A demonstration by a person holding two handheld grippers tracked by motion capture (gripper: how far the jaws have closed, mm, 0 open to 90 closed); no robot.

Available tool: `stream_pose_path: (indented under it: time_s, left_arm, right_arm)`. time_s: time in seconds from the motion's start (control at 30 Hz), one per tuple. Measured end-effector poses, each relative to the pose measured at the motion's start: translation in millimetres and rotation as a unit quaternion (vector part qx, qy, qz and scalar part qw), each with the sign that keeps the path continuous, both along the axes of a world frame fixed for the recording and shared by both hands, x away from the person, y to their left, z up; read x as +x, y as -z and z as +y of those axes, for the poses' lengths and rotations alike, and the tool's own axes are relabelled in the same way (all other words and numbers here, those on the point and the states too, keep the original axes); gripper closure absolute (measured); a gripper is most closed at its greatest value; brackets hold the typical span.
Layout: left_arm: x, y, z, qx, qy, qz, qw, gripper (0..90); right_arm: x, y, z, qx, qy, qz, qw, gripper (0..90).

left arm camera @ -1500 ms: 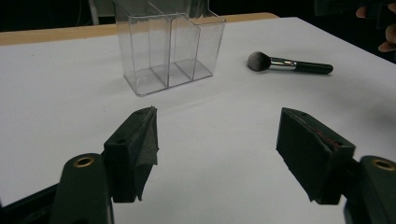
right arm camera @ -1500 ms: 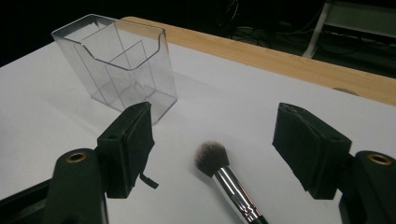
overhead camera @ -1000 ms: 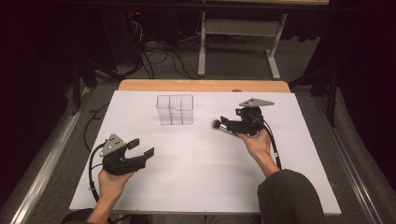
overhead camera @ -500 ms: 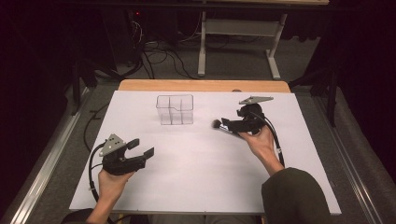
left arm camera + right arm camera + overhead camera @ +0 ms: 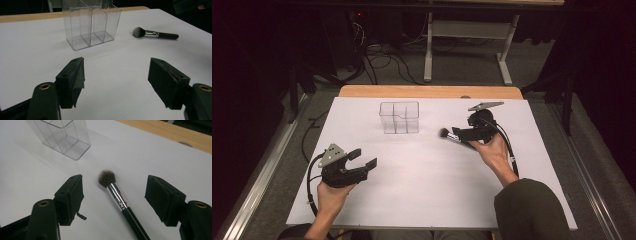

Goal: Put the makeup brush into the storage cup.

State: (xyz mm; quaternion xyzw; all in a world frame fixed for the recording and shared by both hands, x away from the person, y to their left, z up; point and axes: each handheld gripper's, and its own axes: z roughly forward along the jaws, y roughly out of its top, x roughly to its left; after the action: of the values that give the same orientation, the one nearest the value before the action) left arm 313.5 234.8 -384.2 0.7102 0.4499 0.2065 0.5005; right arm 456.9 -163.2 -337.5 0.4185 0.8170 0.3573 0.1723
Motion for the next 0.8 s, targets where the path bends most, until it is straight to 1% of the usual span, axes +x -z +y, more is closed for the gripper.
stream_pose_path:
  time_s: [0.07,0.1,0.13,0.17,0.2,0.27,0.3,0.33,0.43,0.53,0.57,0.6,0.63,0.73,0.8]
  left_arm:
    - [-0.1,-0.2,-0.4,-0.001,0.001,-0.001,1.0,29.6]
    - [-0.1,-0.2,-0.4,-0.001,0.001,-0.001,1.0,29.6]
    - [0.3,0.1,-0.7,0.0,0.001,0.001,1.0,29.6]
    - [0.3,0.1,-0.7,0.0,0.001,0.001,1.0,29.6]
    - [0.3,0.2,-0.8,0.0,0.001,0.001,1.0,29.6]
    - [-0.1,0.0,-0.4,0.001,0.001,0.0,1.0,29.6]
    - [0.0,0.1,-0.2,0.001,0.001,0.0,1.0,29.6]
    - [0.1,0.1,-0.3,0.001,0.001,0.0,1.0,29.6]
    - [-0.1,0.0,-0.5,0.001,0.0,0.0,1.0,29.6]
    - [-0.1,-0.3,-0.7,0.001,-0.001,-0.003,1.0,29.8]
    - [-0.1,-0.2,-0.7,0.002,0.0,-0.002,1.0,29.7]
    - [-0.4,-0.3,-0.7,0.002,0.0,-0.002,1.0,29.7]
    - [-1.0,-0.4,-0.6,0.0,-0.001,-0.004,1.0,29.7]
    - [-0.8,-0.4,-0.3,0.0,-0.001,-0.004,1.0,29.8]
    - [-0.9,-0.5,-0.5,0.0,-0.001,-0.003,1.0,29.8]
  right_arm:
    - [0.3,-1.2,0.4,-0.01,-0.003,0.009,0.9999,35.1]
    - [0.3,-1.2,0.4,-0.01,-0.003,0.009,0.9999,35.1]
    - [1.1,-1.6,0.2,-0.019,-0.012,0.021,0.9995,36.4]
    - [1.1,-1.6,0.2,-0.019,-0.012,0.021,0.9995,36.4]
    - [1.6,-1.3,0.1,-0.021,-0.015,0.026,0.9993,36.6]
    - [2.7,0.1,-0.2,-0.033,-0.021,0.04,0.9984,36.6]
    - [3.4,0.5,-0.4,-0.037,-0.024,0.041,0.9982,36.5]
    - [3.4,0.5,-0.3,-0.037,-0.024,0.047,0.9979,36.3]
    - [3.9,0.1,0.4,-0.042,-0.03,0.051,0.9974,36.6]
    - [4.3,-0.9,0.8,-0.046,-0.03,0.056,0.9969,38.0]
    - [6.1,-1.9,1.7,-0.058,-0.031,0.063,0.9958,38.2]
    - [6.1,-1.9,1.7,-0.058,-0.031,0.063,0.9958,38.2]
    - [7.4,-2.8,2.4,-0.064,-0.033,0.067,0.9952,38.5]
    - [8.4,-3.5,2.9,-0.066,-0.033,0.072,0.9947,38.6]
    - [10.1,-4.6,4.1,-0.073,-0.034,0.075,0.9939,38.8]
